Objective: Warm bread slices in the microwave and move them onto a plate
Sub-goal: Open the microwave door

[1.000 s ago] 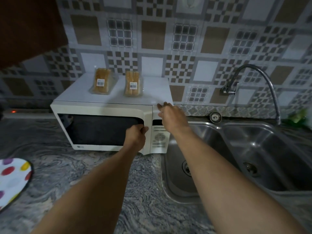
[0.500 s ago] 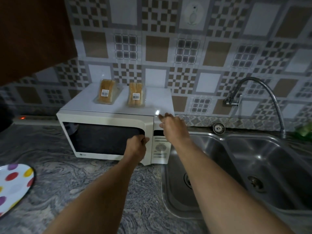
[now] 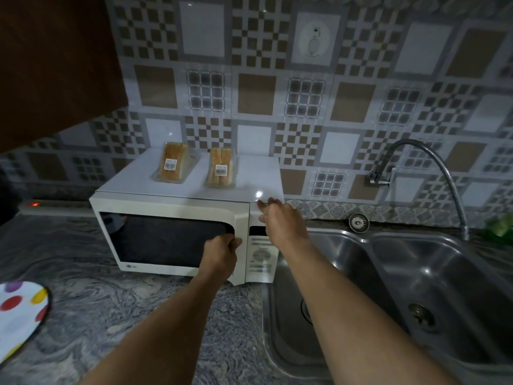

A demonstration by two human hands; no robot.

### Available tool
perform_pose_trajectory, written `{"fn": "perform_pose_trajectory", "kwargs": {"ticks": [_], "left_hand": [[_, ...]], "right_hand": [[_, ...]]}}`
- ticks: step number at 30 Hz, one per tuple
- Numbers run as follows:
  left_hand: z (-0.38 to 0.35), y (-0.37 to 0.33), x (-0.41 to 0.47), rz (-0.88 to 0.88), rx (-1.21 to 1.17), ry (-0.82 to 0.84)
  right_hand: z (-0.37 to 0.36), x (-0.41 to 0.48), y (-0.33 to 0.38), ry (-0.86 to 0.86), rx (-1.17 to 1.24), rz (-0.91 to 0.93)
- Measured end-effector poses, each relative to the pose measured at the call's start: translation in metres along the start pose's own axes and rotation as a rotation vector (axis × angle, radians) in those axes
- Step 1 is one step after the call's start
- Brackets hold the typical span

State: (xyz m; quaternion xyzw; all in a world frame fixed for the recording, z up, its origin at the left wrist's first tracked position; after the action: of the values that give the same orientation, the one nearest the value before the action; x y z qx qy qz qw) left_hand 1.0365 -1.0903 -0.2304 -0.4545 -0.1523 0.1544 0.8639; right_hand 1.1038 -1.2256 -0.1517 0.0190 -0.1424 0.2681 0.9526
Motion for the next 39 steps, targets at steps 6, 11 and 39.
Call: {"fn": "perform_pose_trajectory", "kwargs": {"ticks": [6, 11, 39], "left_hand": [[0.005, 0.009, -0.017, -0.061, 0.012, -0.010], [0.014, 0.019, -0.037, -0.049, 0.007, 0.017], [0.103, -0.031, -0.047, -0.108, 0.421, -0.345]], "right_hand": [[-0.002, 0.005, -0.001, 0.006, -0.003, -0.023], [-0.004, 0.003, 0.005, 0.043, -0.049, -0.019], [0.019, 0.009, 0.037, 0.225, -0.001, 0.040]]}}
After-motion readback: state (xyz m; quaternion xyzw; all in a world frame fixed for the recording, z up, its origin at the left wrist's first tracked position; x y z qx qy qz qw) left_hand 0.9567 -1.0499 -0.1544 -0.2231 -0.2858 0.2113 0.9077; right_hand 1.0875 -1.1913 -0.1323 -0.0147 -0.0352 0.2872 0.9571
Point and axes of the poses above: each hand's wrist, its own x-axis towards the middle knuckle, its own z-axis out of the back of the hand, y = z × x, the point moved 2 cm from there along x, towards the middle knuckle, and after that the axes turned 11 degrees about -x, right-handed, at the moved point
